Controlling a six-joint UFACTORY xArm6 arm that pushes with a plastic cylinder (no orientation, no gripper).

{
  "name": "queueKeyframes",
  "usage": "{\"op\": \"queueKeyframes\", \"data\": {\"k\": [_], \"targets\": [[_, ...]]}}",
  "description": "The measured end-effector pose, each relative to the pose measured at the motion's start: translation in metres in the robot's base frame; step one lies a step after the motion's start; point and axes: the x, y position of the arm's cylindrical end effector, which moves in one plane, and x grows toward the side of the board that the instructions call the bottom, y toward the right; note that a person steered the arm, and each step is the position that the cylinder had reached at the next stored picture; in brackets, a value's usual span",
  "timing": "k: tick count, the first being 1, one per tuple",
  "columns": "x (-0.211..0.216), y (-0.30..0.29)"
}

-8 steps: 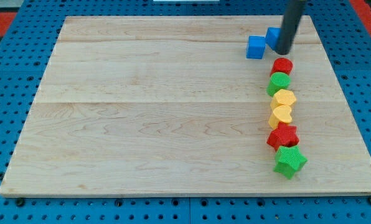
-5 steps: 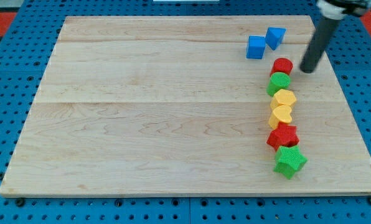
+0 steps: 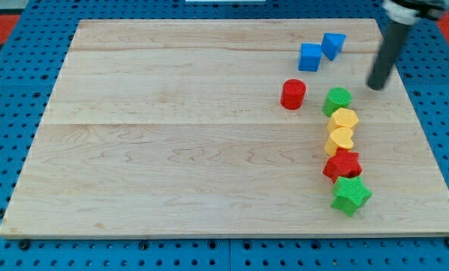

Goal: Push the red blocks to the center of the board

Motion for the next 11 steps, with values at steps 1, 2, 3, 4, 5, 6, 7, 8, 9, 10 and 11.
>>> {"op": "queueKeyframes", "data": {"k": [1, 2, 3, 4, 5, 6, 7, 8, 9, 10, 11], "targets": [[0.074, 0.027], [0.135, 0.005], [0.184, -0.005], [0.176, -0.066], [0.141, -0.099], [0.158, -0.156], [0.159, -0.137], [0.159, -0.182], [0.156, -0.221], [0.110, -0.227], [0.100, -0.215]]}}
